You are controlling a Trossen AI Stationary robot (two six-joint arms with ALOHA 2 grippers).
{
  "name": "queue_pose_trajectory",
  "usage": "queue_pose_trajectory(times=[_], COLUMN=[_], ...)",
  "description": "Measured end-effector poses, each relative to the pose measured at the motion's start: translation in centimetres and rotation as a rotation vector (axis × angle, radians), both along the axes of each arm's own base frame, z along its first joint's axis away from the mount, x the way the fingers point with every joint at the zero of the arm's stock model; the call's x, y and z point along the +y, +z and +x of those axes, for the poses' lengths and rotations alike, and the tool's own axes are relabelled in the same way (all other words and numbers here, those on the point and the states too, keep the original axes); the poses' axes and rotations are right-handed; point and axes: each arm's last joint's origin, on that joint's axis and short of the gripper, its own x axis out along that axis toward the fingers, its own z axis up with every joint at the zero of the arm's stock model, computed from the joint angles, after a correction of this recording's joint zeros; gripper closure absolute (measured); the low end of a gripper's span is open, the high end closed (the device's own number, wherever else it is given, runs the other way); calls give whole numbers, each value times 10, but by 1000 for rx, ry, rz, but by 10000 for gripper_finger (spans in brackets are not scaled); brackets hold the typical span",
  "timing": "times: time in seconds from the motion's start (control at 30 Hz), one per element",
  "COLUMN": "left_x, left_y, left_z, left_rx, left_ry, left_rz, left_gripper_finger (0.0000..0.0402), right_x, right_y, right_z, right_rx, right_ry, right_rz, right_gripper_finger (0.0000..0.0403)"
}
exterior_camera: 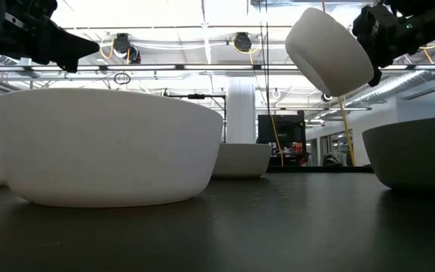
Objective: Nest bowls inside each other
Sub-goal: Stack the top right white bowl on the light gray bowl
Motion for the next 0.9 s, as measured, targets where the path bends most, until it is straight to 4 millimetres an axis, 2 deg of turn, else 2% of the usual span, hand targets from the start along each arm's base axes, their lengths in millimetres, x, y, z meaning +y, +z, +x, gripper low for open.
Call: queue_pose_trajectory(times=[0.17, 0.33, 0.7, 0.9], left_x=[0, 0, 0, -1], left_y=[0, 0, 0, -1], left_z=[0, 0, 0, 0], left_rx=[0, -1, 1, 7], left_ry=[0, -1, -9, -26], left_rz=[0, 8, 7, 4], left_gripper_finger=[398, 398, 398, 398], right_x=[-2, -12, -50, -73], right_y=[-7, -2, 35, 43], right_z=[23, 58, 129, 157], right_rx=[-13, -2, 260, 404], right_ry=[54, 88, 123, 127], right_rz=[9, 1, 12, 40], right_gripper_finger=[403, 403, 403, 403])
